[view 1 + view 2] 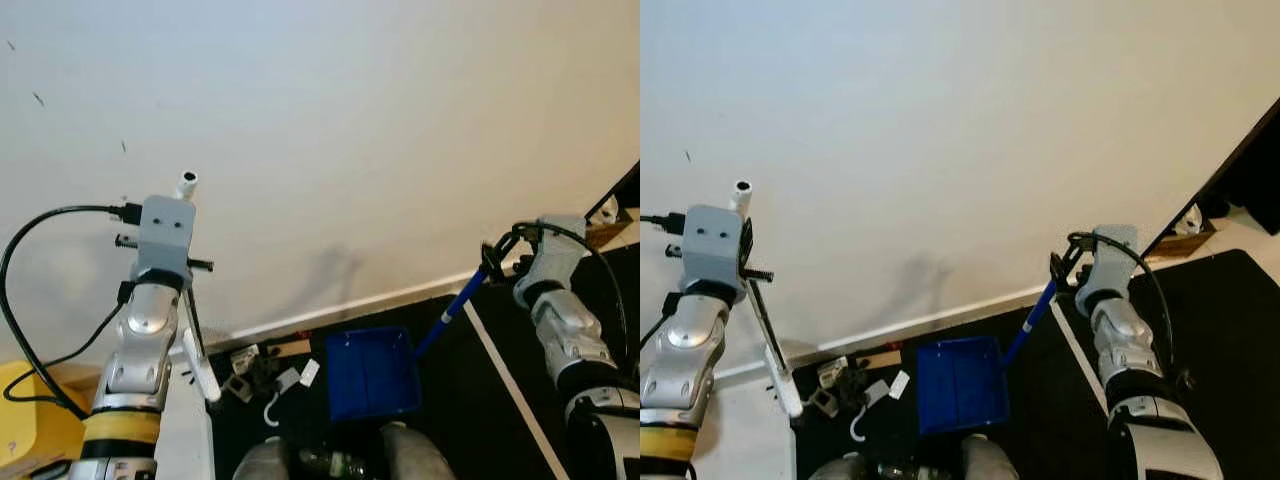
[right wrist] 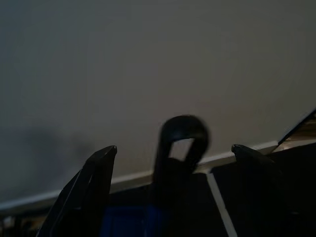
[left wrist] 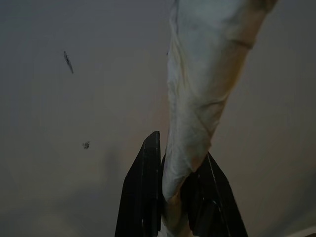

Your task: Sweep floor

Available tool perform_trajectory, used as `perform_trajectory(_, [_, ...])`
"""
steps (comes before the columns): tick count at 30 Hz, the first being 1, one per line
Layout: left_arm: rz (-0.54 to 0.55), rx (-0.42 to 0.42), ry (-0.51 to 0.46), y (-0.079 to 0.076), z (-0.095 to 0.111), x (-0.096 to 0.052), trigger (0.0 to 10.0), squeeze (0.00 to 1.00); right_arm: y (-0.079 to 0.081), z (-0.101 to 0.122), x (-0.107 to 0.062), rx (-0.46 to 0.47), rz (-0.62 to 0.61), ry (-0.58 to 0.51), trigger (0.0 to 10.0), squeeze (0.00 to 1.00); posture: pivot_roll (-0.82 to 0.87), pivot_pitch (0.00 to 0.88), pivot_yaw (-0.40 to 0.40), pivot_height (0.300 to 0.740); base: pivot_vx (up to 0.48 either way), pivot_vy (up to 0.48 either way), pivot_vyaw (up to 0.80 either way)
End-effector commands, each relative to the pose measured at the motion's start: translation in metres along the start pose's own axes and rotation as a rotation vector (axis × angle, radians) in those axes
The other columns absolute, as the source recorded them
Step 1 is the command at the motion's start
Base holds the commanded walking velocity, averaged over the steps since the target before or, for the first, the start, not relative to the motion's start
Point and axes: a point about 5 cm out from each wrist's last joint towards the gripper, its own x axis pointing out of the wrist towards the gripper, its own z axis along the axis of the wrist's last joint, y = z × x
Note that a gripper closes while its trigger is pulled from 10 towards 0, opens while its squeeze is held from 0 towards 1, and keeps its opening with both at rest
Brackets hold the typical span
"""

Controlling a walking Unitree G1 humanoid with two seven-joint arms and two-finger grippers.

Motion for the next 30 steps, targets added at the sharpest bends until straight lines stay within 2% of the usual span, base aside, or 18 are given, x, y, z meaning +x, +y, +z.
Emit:
perform_trajectory(1, [0.011,0.015,-0.033,0.001,0.008,-0.002,10.0,0.0,-0.005,0.0,0.0,-0.024,-0.001,0.028,10.0,0.0,0.08,0.076,-0.037,0.74,0.0,0.0,0.0])
perform_trajectory(11, [0.041,0.037,0.024,0.019,-0.003,-0.02,10.0,0.0,0.002,0.014,0.011,-0.083,0.061,0.055,10.0,0.0,0.11,0.137,-0.024,0.74,0.0,0.0,0.0])
perform_trajectory(22, [0.06,0.036,0.052,0.018,-0.006,-0.031,10.0,0.0,-0.001,0.019,0.015,-0.142,0.076,0.136,10.0,0.0,0.13,0.172,-0.048,0.74,0.0,0.0,0.0])
perform_trajectory(23, [0.065,0.035,0.056,0.019,-0.006,-0.033,10.0,0.0,-0.001,0.019,0.015,-0.147,0.076,0.146,8.6,0.0,0.14,0.178,-0.055,0.74,0.0,0.0,0.0])
perform_trajectory(24, [0.065,0.035,0.056,0.019,-0.006,-0.033,10.0,0.0,-0.001,0.019,0.015,-0.147,0.076,0.146,8.6,0.0,0.14,0.178,-0.055,0.74,0.0,0.0,0.0])
perform_trajectory(25, [0.07,0.034,0.061,0.019,-0.007,-0.035,10.0,0.0,0.0,0.018,0.015,-0.152,0.085,0.162,5.9,0.0,0.14,0.18,-0.06,0.74,0.0,0.0,0.0])
perform_trajectory(26, [0.081,0.034,0.069,0.019,-0.009,-0.039,10.0,0.0,0.001,0.017,0.016,-0.174,0.098,0.189,1.4,0.0,0.15,0.181,-0.064,0.74,0.0,0.0,0.0])
perform_trajectory(28, [0.083,0.034,0.071,0.019,-0.009,-0.039,10.0,0.0,0.001,0.017,0.016,-0.179,0.101,0.194,1.4,0.0,0.15,0.183,-0.067,0.74,0.0,0.0,0.0])
perform_trajectory(29, [0.088,0.034,0.073,0.019,-0.009,-0.041,10.0,0.0,0.001,0.017,0.016,-0.187,0.108,0.201,0.0,0.0,0.15,0.183,-0.07,0.74,0.0,0.0,0.0])
perform_trajectory(30, [0.088,0.034,0.073,0.019,-0.009,-0.041,10.0,0.0,0.001,0.017,0.016,-0.187,0.108,0.201,0.0,0.0,0.15,0.183,-0.07,0.74,0.0,0.0,0.0])
